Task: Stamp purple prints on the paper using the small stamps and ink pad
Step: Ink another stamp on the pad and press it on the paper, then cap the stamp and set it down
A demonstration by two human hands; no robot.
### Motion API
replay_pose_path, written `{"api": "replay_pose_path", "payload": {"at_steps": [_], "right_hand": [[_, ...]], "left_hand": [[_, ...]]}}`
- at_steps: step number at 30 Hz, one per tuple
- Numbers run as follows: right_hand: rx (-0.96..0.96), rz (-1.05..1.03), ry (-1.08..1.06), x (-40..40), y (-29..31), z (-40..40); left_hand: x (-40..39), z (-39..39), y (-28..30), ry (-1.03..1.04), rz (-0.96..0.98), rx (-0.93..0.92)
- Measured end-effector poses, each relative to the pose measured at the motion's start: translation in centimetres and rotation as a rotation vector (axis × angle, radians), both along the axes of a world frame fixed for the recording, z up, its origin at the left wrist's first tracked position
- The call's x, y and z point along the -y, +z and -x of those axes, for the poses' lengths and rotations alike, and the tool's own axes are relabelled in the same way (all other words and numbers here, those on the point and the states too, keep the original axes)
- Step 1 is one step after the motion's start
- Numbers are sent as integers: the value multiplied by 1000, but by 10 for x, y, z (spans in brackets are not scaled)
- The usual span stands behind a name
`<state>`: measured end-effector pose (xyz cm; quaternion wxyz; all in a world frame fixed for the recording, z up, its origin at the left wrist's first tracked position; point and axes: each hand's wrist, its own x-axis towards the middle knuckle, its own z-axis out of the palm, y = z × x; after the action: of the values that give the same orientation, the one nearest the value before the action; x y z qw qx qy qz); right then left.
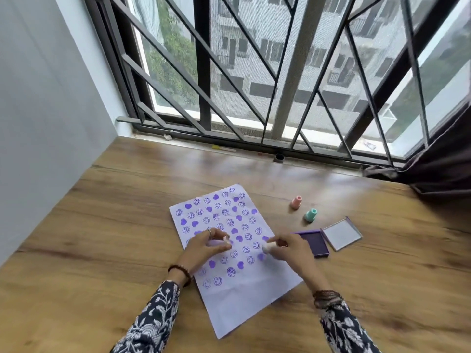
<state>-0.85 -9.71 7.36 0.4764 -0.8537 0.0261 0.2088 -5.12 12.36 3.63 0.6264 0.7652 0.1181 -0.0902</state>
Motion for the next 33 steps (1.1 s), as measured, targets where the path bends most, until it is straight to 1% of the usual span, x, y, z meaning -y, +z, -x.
{"api": "replay_pose_path", "payload": {"at_steps": [1,3,4,6,8,11,17,21,25,33], "right_hand": [[-17,-116,-91,4,0,7],[-77,-344,-202,8,0,20],[-94,-419,-228,8,2,26],[-81,-483,-252,8,4,36],[-20,-491,-265,7,6,43],[78,-407,-258,11,11,47],[202,-306,-247,22,21,48],[198,-291,-253,29,22,45],[167,-335,-291,34,22,41],[73,-373,-326,39,16,10]], "left_hand": [[-1,0,2,17,-30,11],[2,0,6,14,-37,35],[7,1,9,-7,-29,43],[20,2,14,-60,-41,57],[33,2,21,-117,-79,110],[49,-1,30,-206,-136,179],[68,-7,41,-207,-47,156],[74,-13,42,-216,-13,141],[80,-20,39,-240,-28,129],[89,-35,28,-216,-94,218]]}}
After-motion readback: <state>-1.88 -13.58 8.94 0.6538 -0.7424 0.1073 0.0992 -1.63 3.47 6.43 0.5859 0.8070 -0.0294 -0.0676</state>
